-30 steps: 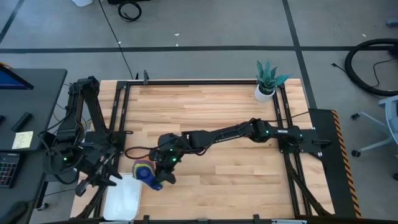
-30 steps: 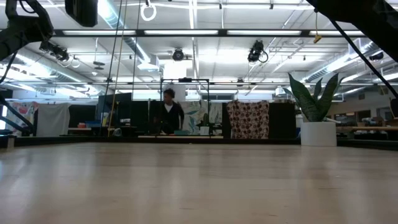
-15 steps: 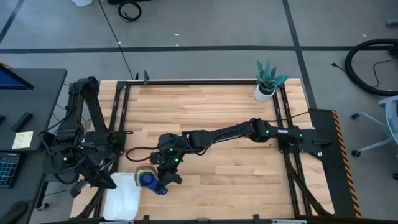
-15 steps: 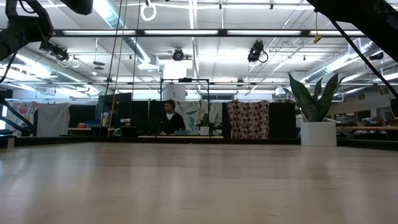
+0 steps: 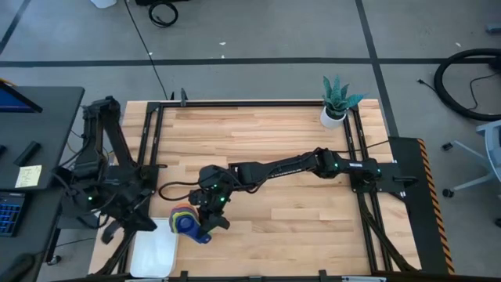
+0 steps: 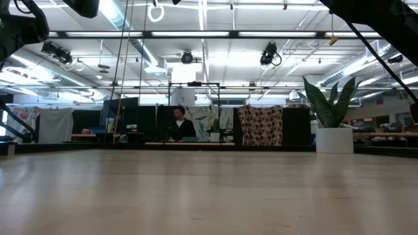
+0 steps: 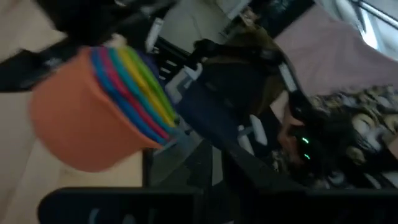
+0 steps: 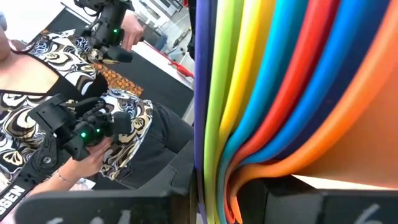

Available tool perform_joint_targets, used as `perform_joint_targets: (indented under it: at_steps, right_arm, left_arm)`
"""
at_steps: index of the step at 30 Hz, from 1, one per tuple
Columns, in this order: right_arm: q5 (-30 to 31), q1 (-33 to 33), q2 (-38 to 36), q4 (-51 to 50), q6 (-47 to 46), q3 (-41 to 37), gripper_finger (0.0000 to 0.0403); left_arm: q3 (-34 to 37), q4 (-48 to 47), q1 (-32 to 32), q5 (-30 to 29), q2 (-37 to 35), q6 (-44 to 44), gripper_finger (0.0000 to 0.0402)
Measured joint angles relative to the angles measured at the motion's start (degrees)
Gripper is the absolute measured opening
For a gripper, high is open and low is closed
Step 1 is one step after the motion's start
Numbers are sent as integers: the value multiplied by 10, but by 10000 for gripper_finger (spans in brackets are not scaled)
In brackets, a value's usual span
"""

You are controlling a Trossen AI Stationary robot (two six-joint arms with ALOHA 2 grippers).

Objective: Nest measuring cups in basket
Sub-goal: Put the nested measuring cups into the white bin

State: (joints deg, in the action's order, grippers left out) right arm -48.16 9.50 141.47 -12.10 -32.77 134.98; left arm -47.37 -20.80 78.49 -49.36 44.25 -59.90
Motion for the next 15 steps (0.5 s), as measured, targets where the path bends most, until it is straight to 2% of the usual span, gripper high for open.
perform_joint_targets:
  at_steps: [8, 12, 15]
  right_arm:
    - [0, 0, 0, 0, 4, 0, 77]
    - [0, 0, 0, 0, 4, 0, 77]
    - [1, -1, 0, 0, 4, 0, 77]
  left_arm:
    - [0, -109, -52, 47, 0, -125, 42]
    - [0, -110, -72, 68, 0, -130, 54]
    - [0, -103, -82, 118, -1, -130, 68]
